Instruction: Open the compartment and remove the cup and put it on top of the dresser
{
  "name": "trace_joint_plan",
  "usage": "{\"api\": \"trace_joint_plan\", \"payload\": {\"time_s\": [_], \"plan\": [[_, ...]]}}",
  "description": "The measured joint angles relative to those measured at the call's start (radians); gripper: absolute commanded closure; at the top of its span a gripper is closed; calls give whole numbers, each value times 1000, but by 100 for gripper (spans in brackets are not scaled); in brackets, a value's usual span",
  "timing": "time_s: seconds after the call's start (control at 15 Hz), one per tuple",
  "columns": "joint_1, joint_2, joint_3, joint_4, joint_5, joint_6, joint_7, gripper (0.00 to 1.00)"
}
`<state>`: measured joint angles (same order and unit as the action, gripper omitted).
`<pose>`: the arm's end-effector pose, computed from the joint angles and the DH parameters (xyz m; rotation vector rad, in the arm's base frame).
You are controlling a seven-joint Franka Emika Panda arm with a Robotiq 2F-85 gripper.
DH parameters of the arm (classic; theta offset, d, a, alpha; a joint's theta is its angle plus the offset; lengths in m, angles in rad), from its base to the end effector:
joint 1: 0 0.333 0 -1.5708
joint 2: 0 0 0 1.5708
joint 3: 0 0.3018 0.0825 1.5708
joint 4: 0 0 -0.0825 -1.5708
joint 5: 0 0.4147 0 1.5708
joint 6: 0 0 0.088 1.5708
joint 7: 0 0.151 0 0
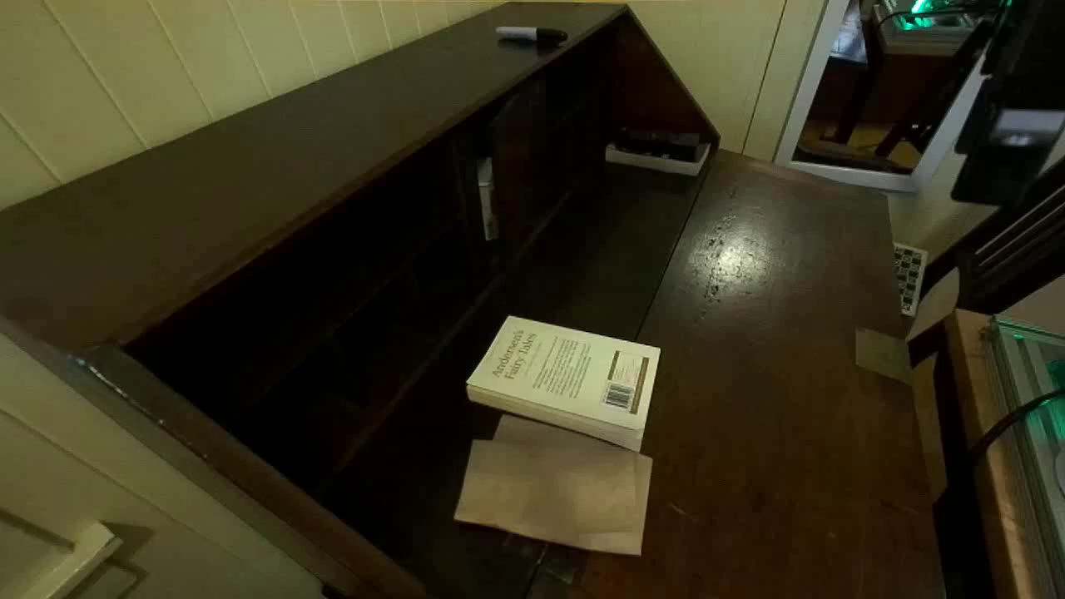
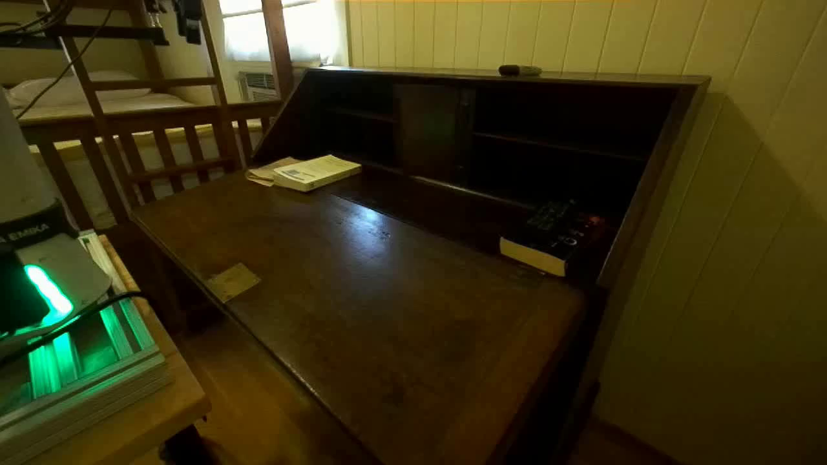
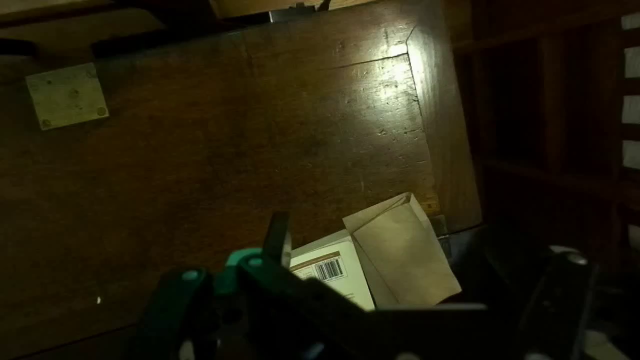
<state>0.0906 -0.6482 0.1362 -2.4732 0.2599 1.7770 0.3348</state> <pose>0.3718 0.1185 0.4433 -2.9721 0.2943 0.1392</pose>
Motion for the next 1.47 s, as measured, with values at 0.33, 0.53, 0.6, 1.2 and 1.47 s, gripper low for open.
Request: {"api": "trace_joint_plan", "payload": {"time_s": [0.33,0.53,0.6,1.2,1.47], "plan": [[0,0,0,0,0,0,0,0],[0,0,0,0,0,0,0,0],[0,0,0,0,0,0,0,0],[-108,8,-1,0,-79,118,27,0],[-130,61,-1,1,-170,237,7,0]]}}
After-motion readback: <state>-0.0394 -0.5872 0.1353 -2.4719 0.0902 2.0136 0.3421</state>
